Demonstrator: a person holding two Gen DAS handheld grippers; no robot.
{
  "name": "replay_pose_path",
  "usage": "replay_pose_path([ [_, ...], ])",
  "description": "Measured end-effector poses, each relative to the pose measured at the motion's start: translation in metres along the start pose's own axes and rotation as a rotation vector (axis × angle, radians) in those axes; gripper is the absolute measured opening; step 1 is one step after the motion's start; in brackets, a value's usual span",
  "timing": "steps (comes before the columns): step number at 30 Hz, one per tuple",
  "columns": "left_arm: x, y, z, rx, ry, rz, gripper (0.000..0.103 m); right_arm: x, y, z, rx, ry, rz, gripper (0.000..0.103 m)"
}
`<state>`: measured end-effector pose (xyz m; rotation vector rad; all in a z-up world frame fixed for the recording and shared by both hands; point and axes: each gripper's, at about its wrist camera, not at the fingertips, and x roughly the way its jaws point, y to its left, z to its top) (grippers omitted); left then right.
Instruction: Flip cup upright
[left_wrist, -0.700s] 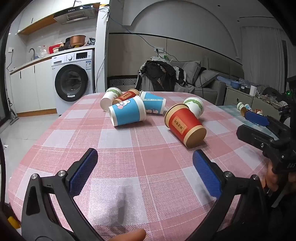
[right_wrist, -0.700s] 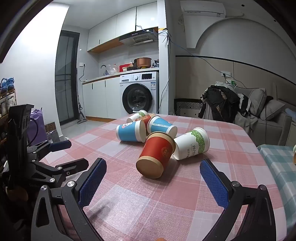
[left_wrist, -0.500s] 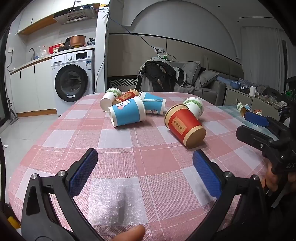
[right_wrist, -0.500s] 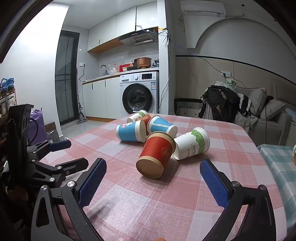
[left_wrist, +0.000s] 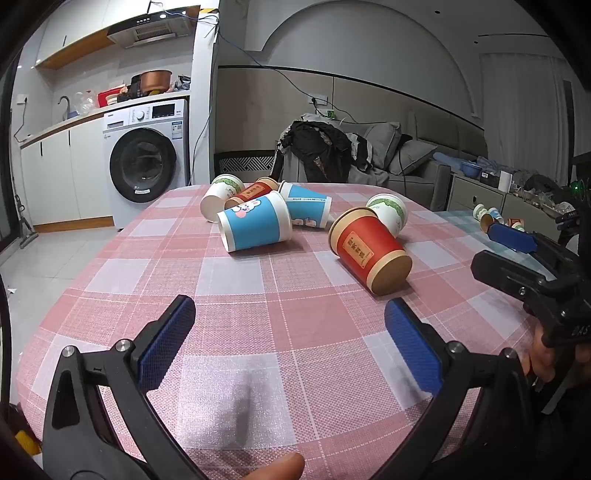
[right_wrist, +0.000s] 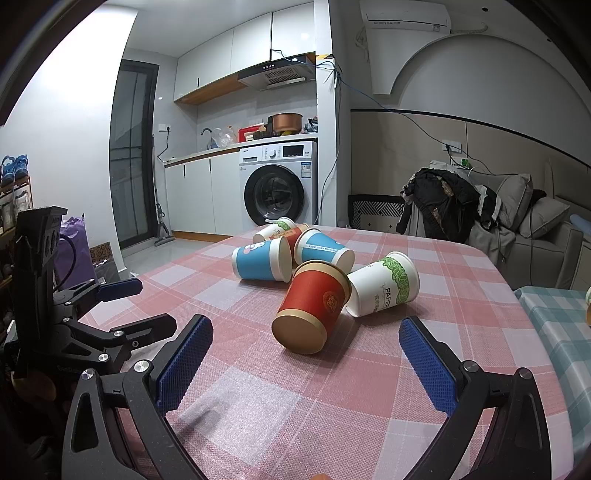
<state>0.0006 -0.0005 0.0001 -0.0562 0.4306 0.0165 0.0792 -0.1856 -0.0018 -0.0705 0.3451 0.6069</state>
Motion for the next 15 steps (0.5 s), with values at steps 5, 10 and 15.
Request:
replay_pose_path([
  [5, -0.0003, 0.0001, -0.0002, 0.001, -0.002, 0.001, 0.102, -0.0003, 0.0004, -0.0001, -0.003, -0.001, -0.002, 0.103],
  [10, -0.0003, 0.0001, -0.0002, 0.001, -0.002, 0.001, 0.102, -0.0004, 0.0006, -0.0001, -0.004, -0.001, -0.002, 0.103],
  [15, 0.0, 0.0002, 0.0011, 0.0, -0.003, 0.0, 0.102, -0.0007, 0.0008, 0.0, -0.005, -0.001, -0.003, 0.103],
])
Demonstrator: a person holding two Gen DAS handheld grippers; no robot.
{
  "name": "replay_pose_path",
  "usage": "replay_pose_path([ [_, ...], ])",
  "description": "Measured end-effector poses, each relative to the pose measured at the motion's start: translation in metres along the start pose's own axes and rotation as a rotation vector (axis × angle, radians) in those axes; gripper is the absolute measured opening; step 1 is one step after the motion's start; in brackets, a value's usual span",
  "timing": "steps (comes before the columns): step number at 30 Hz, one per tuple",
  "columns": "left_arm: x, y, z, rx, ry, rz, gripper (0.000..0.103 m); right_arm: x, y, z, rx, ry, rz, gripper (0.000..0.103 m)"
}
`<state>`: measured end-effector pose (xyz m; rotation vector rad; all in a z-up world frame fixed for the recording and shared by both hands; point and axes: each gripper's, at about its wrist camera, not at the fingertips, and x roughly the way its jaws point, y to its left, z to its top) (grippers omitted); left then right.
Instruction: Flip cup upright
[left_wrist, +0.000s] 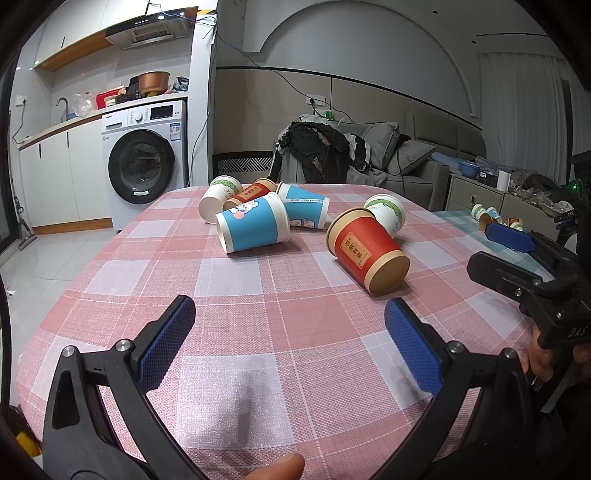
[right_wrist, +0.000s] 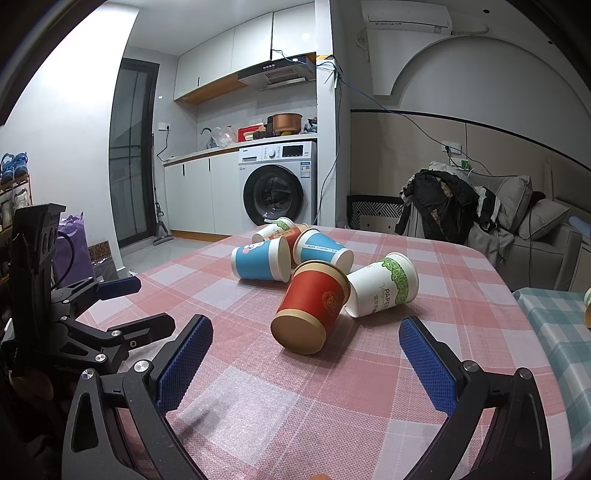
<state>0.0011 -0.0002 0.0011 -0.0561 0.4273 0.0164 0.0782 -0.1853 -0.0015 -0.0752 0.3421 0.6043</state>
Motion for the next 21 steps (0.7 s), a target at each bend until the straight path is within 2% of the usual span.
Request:
replay_pose_path([
  [17, 0.001, -0.0003, 0.001, -0.001, 0.0, 0.004, 0.102, -0.0021, 0.0006, -0.0014, -0.002, -0.001, 0.001, 0.103],
  [21, 0.0008, -0.0043, 0.0008, 0.008, 0.009, 0.048, 0.102, -0.0011, 0.0003, -0.0009, -0.001, 0.001, -0.001, 0.103],
])
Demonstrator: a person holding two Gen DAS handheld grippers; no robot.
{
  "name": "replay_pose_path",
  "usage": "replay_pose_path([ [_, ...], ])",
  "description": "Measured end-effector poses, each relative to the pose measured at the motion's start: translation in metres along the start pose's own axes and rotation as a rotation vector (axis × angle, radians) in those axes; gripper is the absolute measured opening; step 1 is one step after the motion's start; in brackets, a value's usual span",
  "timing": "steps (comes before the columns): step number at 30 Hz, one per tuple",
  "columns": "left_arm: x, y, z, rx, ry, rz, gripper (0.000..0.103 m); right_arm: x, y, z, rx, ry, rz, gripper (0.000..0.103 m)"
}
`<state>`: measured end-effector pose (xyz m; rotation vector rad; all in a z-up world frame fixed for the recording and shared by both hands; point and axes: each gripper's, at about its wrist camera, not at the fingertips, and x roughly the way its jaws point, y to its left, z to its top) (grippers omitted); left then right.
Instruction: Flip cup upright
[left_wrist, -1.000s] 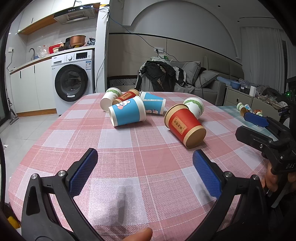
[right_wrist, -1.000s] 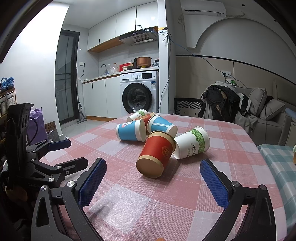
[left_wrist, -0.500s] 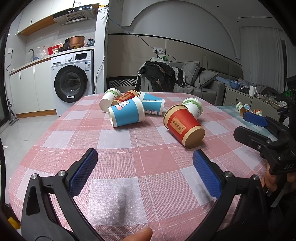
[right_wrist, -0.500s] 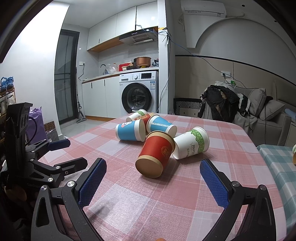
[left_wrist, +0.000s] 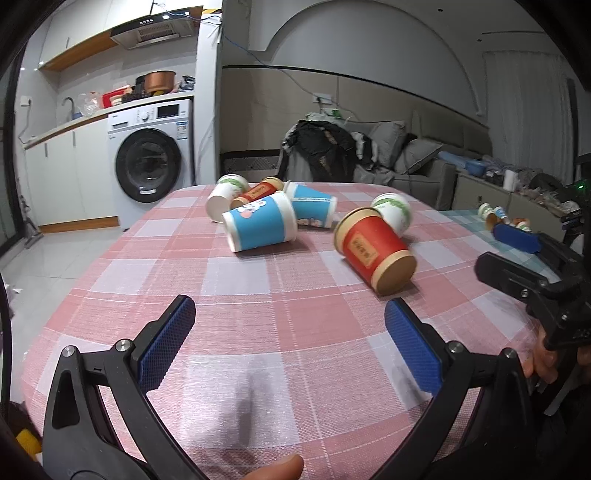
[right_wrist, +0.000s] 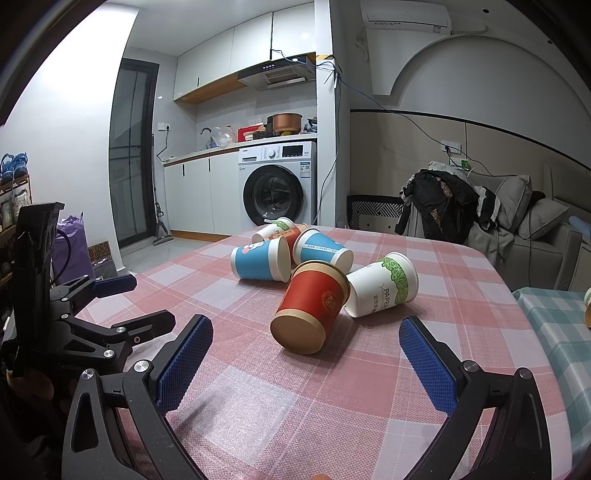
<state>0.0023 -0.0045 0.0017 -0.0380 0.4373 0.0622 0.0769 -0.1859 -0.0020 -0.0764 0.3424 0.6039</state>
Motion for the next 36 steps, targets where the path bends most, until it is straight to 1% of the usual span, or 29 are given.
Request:
replay_pose_path([
  [9, 0.003, -0.004, 0.002, 0.018, 0.032, 0.063, 0.102, 0.0, -0.002, -0.002, 0.011, 0.003, 0.001, 0.103],
  [12, 0.006, -0.007, 0.001, 0.03, 0.063, 0.078, 0.102, -0.003, -0.006, -0.001, 0.019, 0.004, 0.002, 0.103],
  [13, 0.007, -0.008, 0.001, 0.031, 0.073, 0.081, 0.102, 0.003, -0.006, 0.001, 0.021, 0.006, 0.0, 0.103],
  [17, 0.01, -0.012, -0.001, 0.04, 0.112, 0.09, 0.102, 0.003, -0.006, 0.001, 0.02, 0.007, -0.001, 0.103],
  [32, 0.016, -0.021, -0.003, 0.079, 0.157, 0.107, 0.102, 0.004, -0.006, 0.002, 0.022, 0.015, -0.009, 0.103],
  [36, 0.02, -0.024, -0.004, 0.095, 0.181, 0.12, 0.102, 0.002, -0.005, 0.002, 0.019, 0.02, -0.012, 0.103],
])
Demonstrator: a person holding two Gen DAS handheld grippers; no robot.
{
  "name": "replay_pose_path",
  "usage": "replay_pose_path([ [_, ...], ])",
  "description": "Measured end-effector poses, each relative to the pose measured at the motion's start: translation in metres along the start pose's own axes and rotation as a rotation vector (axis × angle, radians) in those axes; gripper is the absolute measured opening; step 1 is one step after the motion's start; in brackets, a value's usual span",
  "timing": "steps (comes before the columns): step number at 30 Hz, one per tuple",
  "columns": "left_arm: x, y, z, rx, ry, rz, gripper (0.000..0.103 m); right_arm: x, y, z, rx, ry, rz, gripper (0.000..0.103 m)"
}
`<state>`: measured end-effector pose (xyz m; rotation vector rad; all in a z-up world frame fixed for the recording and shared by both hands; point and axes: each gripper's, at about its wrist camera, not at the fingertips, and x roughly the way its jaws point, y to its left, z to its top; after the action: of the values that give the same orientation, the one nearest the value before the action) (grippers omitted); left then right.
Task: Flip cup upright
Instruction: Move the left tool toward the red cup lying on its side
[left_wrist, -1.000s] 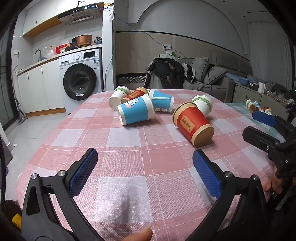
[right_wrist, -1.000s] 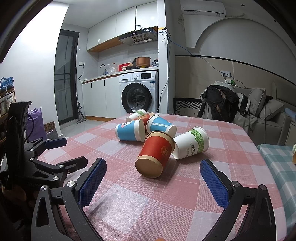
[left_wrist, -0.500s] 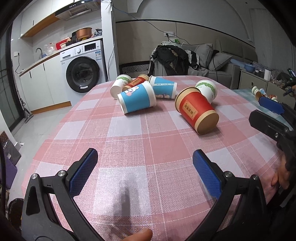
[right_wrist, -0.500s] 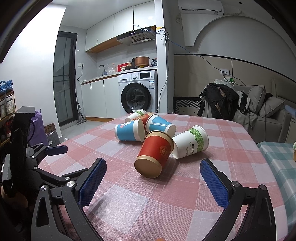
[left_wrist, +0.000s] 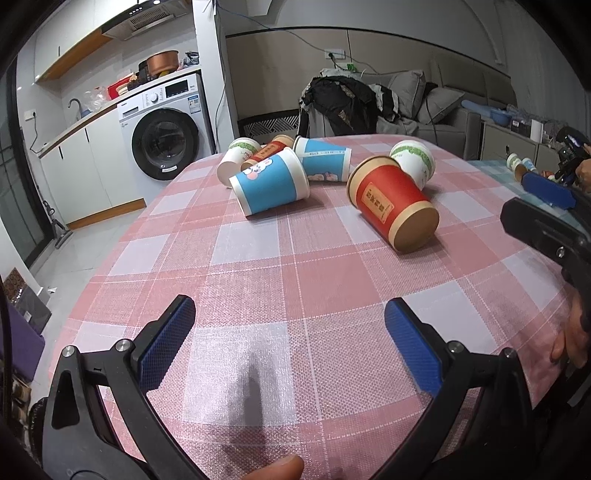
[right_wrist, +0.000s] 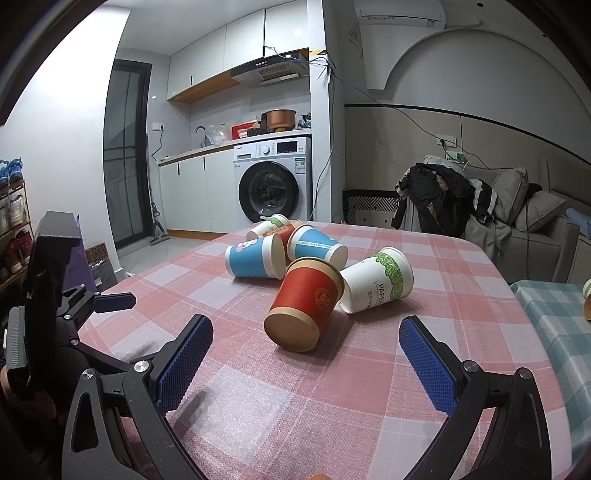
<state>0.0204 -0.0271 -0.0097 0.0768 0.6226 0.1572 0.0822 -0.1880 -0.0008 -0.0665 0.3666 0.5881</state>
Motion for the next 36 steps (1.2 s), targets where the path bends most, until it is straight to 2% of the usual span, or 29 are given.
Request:
replay_pose_path([
  [17, 0.009, -0.012, 0.009, 0.029, 0.038, -0.016, 0.102, -0.002, -0.018, 0.002, 0.029, 0.022, -0.061, 0.103],
  [31, 0.031, -0.028, 0.04, -0.009, 0.07, -0.065, 0.102, -0.002, -0.035, 0.0, 0.044, 0.051, -0.135, 0.103],
  [36, 0.044, -0.036, 0.055, -0.016, 0.084, -0.042, 0.102, 0.0, -0.044, 0.001, 0.069, 0.061, -0.18, 0.103],
])
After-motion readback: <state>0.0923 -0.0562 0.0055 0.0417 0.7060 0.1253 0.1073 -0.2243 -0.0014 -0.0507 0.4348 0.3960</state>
